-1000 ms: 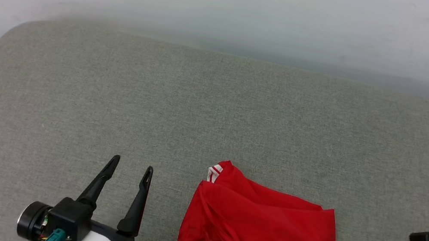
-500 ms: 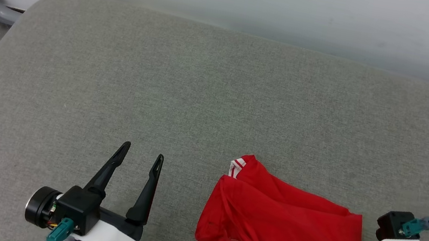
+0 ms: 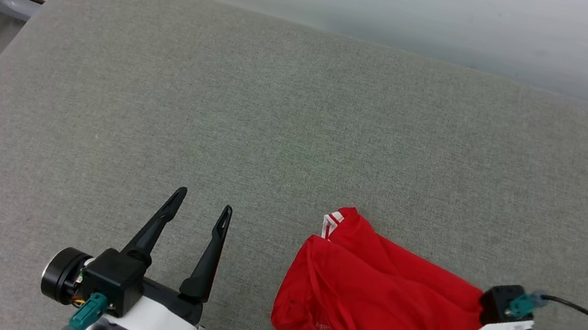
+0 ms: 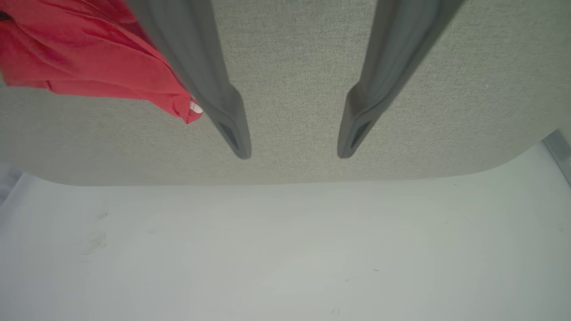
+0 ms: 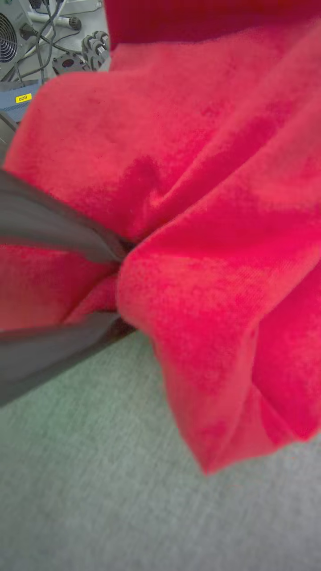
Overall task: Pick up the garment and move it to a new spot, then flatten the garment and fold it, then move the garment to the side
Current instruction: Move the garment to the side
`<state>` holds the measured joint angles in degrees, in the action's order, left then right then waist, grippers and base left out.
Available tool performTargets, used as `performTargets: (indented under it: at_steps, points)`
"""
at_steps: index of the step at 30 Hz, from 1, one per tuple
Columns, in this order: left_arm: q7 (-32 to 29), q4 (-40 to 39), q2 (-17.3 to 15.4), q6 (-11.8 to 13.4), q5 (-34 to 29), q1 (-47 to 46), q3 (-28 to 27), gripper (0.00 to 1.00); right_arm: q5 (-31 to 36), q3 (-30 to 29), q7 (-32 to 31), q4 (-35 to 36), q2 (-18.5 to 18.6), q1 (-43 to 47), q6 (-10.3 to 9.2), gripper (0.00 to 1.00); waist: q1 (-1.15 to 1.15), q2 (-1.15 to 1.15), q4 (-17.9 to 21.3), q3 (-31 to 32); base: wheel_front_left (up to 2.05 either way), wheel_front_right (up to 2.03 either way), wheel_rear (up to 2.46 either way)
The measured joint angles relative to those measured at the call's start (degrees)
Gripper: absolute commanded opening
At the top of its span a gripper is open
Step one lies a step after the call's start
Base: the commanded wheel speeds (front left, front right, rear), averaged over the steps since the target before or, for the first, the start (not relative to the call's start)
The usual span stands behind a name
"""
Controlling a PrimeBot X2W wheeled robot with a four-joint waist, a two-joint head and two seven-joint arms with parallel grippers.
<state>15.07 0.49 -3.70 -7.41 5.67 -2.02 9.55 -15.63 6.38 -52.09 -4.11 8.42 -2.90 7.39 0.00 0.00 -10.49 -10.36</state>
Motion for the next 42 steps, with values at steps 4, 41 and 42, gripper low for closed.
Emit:
performTargets:
  at_steps: [4, 41, 42]
  points:
    - [0.0, 0.01, -0.04, 0.0, 0.01, -0.03, 0.03, 1.0, -0.45, 3.38, 2.23, -1.33, 2.18, -0.79, 0.12, 0.0, 0.0, 0.0, 0.38, 0.52, 0.0, 0.0, 0.0]
    - [0.0, -7.13, -5.94, -0.01, -2.03, -13.23, 12.51, 1.0, 8.22, 24.36, 33.81, -23.76, 45.55, -37.75, 0.15, 0.0, 0.01, 0.0, 23.41, -16.35, 0.0, 0.0, 0.0]
    - [0.0, -7.98, -6.26, -0.01, -2.24, -13.79, 12.68, 1.0, 8.94, 22.87, 35.55, -27.07, 45.58, -38.67, 0.15, 0.0, 0.01, 0.0, 23.72, -17.83, 0.0, 0.0, 0.0]
